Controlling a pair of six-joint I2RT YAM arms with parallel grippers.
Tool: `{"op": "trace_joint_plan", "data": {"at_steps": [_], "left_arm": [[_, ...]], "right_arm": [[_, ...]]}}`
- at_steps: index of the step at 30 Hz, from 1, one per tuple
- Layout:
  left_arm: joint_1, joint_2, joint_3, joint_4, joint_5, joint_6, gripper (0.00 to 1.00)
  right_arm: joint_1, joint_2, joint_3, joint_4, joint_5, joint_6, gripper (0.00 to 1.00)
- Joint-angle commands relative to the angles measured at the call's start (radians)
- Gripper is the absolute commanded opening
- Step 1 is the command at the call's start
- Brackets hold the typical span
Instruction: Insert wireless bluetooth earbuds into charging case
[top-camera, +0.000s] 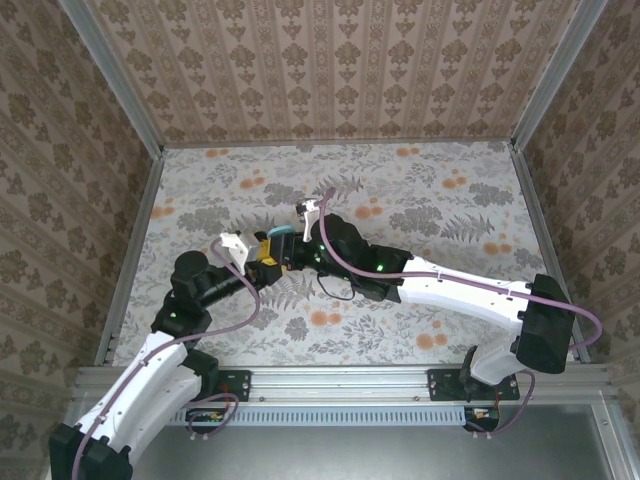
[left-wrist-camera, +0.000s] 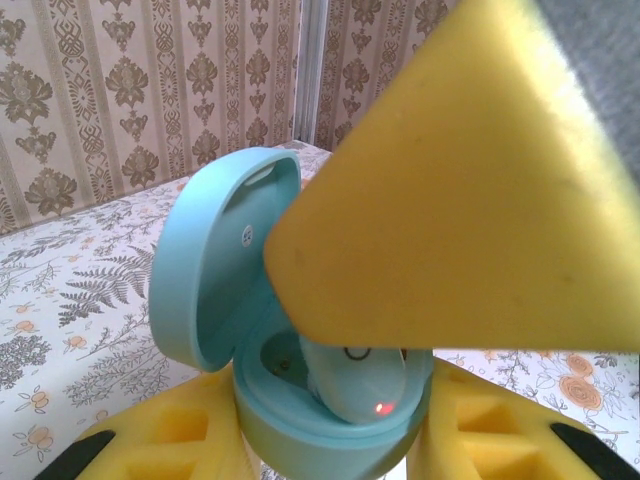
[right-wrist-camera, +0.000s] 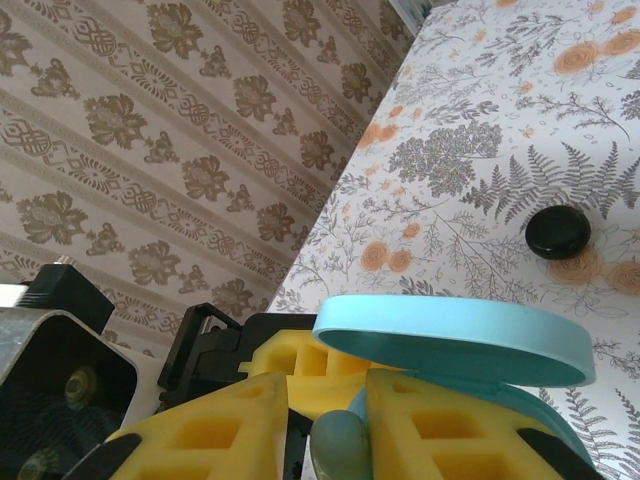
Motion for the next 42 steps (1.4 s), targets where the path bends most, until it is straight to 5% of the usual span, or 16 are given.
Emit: {"op": "trace_joint_plan", "data": {"at_steps": [1, 23, 32, 42], "left_arm": [[-0.004, -0.011, 0.007, 0.032, -0.002, -0.01, 0.28], [-0.003, -0.005, 0.006, 0.028, -0.002, -0.006, 0.28], [-0.004, -0.005, 0.01, 0.025, 0.001, -0.003, 0.28], [-0.039, -0.004, 0.013, 0.011, -0.001, -0.001, 0.28]], "right_arm": [[0.005, -0.023, -0.011, -0.044, 0.032, -0.006, 0.32], [-0.025, -0.243, -0.027, -0.243, 0.136, -0.07, 0.36], [-0.32, -0.261, -0.029, -0.62, -0.007, -0.059, 0.37], [-0.503, -0.011, -0.051, -0.695, -0.169, -0.153, 0.39]]}}
